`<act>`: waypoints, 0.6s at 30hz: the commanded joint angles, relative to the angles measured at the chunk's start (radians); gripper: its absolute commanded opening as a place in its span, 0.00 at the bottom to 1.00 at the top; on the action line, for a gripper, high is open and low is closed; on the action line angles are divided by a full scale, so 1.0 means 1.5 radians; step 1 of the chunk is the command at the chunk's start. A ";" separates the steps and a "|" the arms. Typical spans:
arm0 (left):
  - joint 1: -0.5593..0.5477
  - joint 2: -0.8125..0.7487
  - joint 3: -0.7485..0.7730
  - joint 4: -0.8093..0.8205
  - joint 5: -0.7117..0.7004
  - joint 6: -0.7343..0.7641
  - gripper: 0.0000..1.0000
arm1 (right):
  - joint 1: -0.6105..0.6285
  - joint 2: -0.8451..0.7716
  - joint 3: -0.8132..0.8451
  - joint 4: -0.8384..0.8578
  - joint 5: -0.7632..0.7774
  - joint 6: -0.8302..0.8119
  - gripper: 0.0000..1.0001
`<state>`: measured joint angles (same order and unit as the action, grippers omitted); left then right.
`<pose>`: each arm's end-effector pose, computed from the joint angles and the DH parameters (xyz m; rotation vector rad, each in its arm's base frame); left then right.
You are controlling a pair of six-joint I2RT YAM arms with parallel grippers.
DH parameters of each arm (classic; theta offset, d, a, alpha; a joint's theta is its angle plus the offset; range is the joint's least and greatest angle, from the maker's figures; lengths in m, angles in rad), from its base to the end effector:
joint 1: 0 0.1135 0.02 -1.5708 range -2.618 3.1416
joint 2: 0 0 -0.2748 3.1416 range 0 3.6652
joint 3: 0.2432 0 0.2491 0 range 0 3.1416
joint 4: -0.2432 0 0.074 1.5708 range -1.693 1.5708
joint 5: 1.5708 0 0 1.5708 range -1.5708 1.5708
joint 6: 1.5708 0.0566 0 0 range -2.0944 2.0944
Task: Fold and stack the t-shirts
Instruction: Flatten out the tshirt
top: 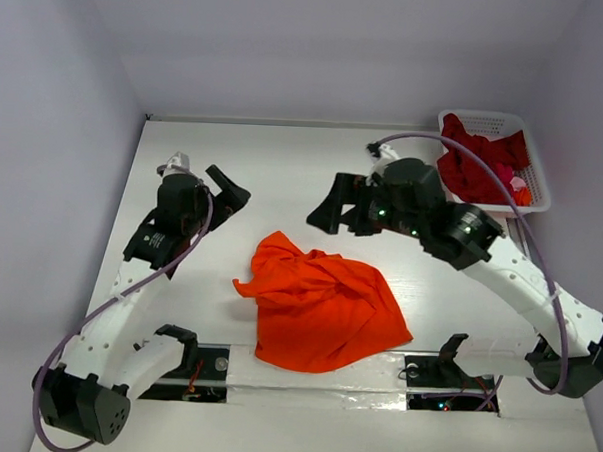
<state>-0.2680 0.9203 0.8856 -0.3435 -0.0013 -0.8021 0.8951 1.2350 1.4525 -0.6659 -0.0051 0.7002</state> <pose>0.2109 -0.0578 0.3355 -0.5327 1.9440 -0.6964 0.1688 0.2111 0.4271 -0.2148 2.1613 0.9811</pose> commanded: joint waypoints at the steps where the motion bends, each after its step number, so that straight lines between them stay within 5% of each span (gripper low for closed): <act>1: 0.025 0.015 -0.015 0.013 0.158 0.026 0.91 | -0.067 -0.045 0.040 -0.077 -0.031 0.011 1.00; 3: 0.042 0.015 -0.055 -0.002 0.238 0.022 0.90 | -0.103 -0.048 0.046 -0.098 -0.047 0.000 1.00; 11: 0.072 -0.076 -0.138 -0.226 0.257 0.032 0.86 | -0.122 -0.032 0.093 -0.121 -0.051 -0.034 1.00; 18: 0.072 -0.122 -0.172 -0.258 0.322 -0.003 0.95 | -0.122 -0.018 0.097 -0.118 -0.062 -0.044 1.00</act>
<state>-0.1650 0.7597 0.6468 -0.6971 0.4152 -0.7856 0.7189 1.2060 1.5593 -0.8391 -0.0769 0.6582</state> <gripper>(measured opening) 0.949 0.995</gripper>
